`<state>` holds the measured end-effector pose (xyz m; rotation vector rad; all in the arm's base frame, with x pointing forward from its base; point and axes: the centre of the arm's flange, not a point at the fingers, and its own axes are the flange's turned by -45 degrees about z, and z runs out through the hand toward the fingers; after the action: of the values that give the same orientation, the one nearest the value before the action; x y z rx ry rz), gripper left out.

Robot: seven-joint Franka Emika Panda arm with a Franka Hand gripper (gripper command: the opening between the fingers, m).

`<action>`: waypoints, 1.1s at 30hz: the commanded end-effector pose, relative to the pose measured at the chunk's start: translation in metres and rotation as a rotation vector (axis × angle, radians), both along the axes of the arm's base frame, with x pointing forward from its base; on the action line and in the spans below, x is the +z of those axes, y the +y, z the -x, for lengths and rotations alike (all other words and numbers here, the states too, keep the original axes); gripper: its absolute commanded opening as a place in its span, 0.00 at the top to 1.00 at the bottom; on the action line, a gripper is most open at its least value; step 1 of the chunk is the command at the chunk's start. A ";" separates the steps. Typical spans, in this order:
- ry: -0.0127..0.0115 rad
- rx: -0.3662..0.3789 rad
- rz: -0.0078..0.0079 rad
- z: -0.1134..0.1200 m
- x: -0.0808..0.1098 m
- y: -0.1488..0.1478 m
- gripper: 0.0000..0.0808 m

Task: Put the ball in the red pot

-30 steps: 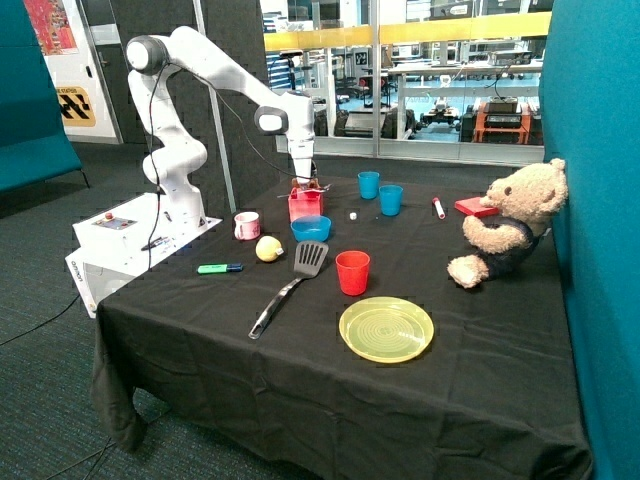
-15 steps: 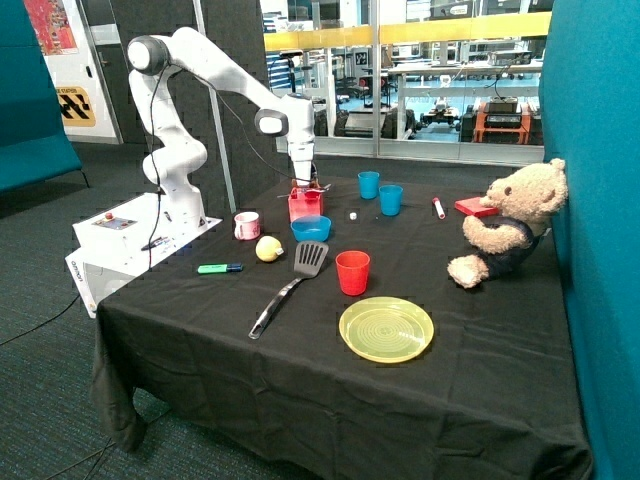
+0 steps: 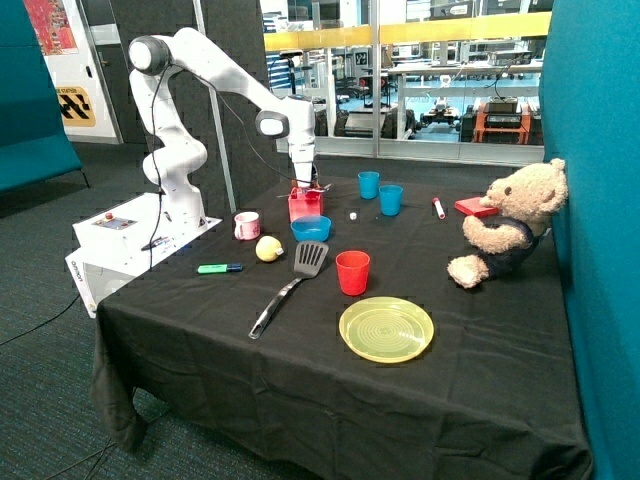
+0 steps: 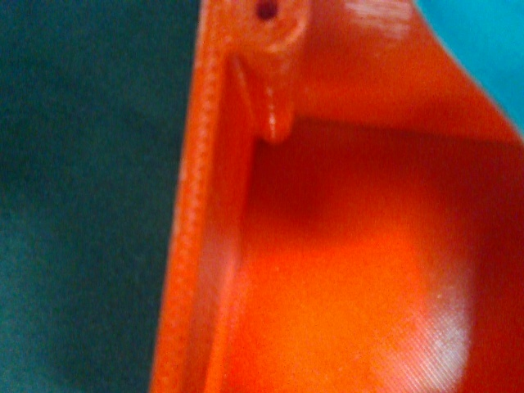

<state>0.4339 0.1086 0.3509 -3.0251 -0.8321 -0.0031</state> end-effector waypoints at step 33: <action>0.0009 -0.032 0.0045 -0.010 -0.006 -0.011 0.71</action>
<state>0.4419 0.1022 0.3468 -3.0396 -0.7920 -0.0032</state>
